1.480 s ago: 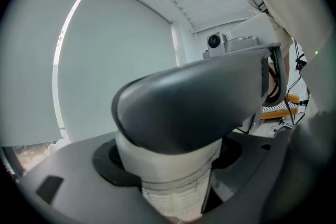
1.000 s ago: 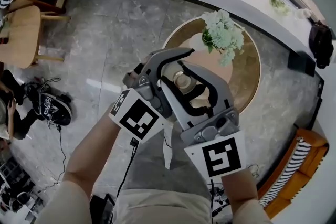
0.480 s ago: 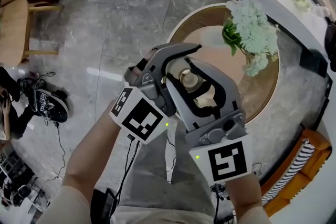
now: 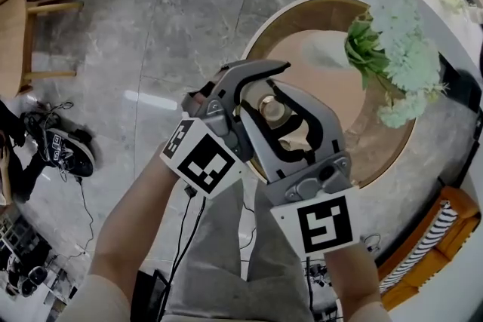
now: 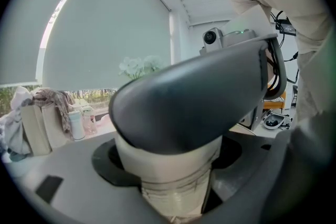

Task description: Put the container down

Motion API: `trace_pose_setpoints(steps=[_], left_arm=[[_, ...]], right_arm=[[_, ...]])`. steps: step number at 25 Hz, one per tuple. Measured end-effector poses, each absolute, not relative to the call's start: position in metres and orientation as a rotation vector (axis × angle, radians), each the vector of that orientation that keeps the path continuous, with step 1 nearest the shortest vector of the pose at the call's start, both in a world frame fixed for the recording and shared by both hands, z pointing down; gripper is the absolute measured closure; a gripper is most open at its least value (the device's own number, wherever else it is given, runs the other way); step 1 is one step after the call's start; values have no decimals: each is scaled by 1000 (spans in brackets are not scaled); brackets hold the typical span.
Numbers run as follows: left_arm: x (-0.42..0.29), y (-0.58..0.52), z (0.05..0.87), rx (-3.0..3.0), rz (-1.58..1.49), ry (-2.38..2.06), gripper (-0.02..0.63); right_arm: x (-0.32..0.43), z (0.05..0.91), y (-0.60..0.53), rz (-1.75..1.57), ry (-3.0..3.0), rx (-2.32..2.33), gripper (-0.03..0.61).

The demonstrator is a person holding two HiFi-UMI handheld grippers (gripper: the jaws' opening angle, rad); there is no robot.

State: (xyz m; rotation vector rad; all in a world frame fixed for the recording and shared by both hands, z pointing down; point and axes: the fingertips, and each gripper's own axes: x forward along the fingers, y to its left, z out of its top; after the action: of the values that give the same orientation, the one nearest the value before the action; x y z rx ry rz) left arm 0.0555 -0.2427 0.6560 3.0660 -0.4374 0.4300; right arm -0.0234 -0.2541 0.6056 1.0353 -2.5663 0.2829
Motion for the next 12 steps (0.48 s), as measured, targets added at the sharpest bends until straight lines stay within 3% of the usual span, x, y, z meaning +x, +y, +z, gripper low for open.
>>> trace_pose_setpoints(steps=[12], left_arm=[[60, -242, 731, 3038, 433, -393, 273]], right_arm=[[-20, 679, -259, 343, -2542, 1076, 437]])
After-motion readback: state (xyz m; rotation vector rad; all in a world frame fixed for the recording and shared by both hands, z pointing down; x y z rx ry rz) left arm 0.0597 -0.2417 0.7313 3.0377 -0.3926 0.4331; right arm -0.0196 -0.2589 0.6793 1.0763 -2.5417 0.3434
